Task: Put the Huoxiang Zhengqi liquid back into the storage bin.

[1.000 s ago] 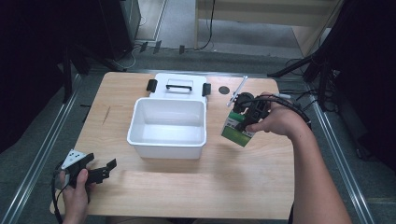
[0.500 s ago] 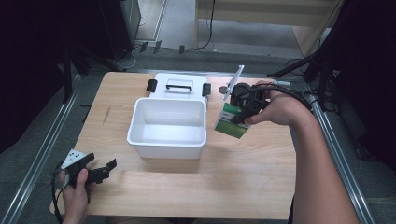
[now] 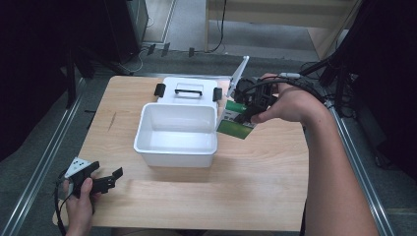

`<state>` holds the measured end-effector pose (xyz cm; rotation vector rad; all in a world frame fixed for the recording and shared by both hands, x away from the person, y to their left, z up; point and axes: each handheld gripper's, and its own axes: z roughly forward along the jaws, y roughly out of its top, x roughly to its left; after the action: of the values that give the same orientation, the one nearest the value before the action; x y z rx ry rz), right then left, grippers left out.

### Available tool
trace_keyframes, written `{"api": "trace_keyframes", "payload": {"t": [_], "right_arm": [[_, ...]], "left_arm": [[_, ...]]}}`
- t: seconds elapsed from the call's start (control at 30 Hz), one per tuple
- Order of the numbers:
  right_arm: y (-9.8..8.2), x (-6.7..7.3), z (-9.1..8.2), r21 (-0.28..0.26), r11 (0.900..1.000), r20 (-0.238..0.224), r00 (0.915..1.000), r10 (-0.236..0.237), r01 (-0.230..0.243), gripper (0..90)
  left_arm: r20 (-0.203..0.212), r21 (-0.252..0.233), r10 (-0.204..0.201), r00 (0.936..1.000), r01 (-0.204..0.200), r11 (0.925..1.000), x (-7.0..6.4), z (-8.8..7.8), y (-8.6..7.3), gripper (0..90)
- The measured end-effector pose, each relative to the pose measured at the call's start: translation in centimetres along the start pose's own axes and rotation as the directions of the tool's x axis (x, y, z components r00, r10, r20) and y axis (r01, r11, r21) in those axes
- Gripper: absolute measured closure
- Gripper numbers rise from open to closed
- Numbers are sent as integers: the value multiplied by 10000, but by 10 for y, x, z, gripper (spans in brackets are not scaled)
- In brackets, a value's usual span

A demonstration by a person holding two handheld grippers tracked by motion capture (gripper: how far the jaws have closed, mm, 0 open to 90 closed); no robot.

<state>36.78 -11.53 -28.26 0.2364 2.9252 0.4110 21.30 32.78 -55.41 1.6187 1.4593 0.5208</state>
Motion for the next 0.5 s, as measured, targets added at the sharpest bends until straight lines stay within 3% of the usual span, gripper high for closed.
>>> {"api": "trace_keyframes", "payload": {"t": [0.5], "right_arm": [[42, 4, -6, -45, 9983, 9, 9983, -584, 584, 646]], "left_arm": [[83, 27, 42, 10000, -42, 10000, 0, 0, 0, 7]]}}
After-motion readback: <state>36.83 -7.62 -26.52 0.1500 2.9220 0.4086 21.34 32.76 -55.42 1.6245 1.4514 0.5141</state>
